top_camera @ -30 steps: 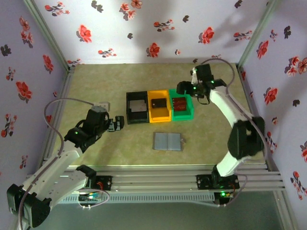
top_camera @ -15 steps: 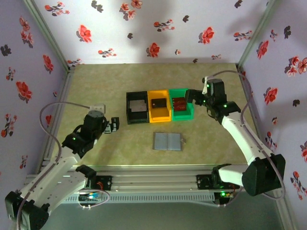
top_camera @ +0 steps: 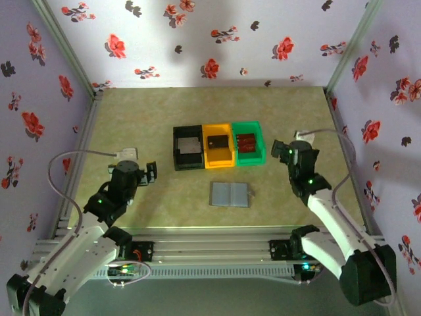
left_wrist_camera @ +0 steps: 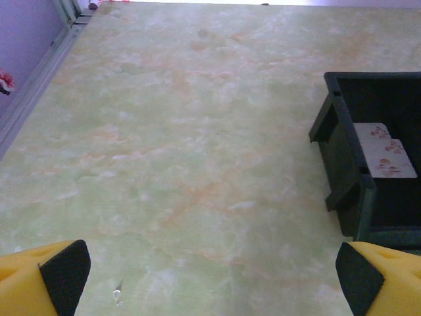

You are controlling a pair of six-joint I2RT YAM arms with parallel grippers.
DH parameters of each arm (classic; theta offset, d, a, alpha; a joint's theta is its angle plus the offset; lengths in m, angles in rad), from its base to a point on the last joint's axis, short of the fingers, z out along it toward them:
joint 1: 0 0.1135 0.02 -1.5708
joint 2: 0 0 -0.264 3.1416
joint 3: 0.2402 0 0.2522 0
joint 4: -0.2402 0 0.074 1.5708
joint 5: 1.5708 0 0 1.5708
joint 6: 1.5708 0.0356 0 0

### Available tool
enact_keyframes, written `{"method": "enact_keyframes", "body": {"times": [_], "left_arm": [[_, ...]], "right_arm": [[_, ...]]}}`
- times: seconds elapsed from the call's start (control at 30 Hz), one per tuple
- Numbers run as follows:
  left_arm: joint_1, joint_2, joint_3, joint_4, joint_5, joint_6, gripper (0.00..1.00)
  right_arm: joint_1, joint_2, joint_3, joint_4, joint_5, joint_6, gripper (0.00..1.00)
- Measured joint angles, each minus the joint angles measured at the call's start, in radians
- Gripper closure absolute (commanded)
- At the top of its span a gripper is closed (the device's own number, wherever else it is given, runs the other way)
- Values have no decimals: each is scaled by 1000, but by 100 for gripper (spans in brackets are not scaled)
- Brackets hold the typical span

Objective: Take the credit cards out of the card holder

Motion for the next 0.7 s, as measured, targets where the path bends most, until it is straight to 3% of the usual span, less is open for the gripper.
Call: {"method": "enact_keyframes", "body": {"times": [0.1,0.3,0.7], "left_arm": [[13,21,-14,22,-14,6,0],[85,76,-29,76,-25,41,0],[258,198,-88,296,-31,90,0]], "right_arm": [[-14,13,-110,138,48,-23,1],[-52,161,-144,343,124,-39,1],[-111,445,-197,690,118,-134,1]]}}
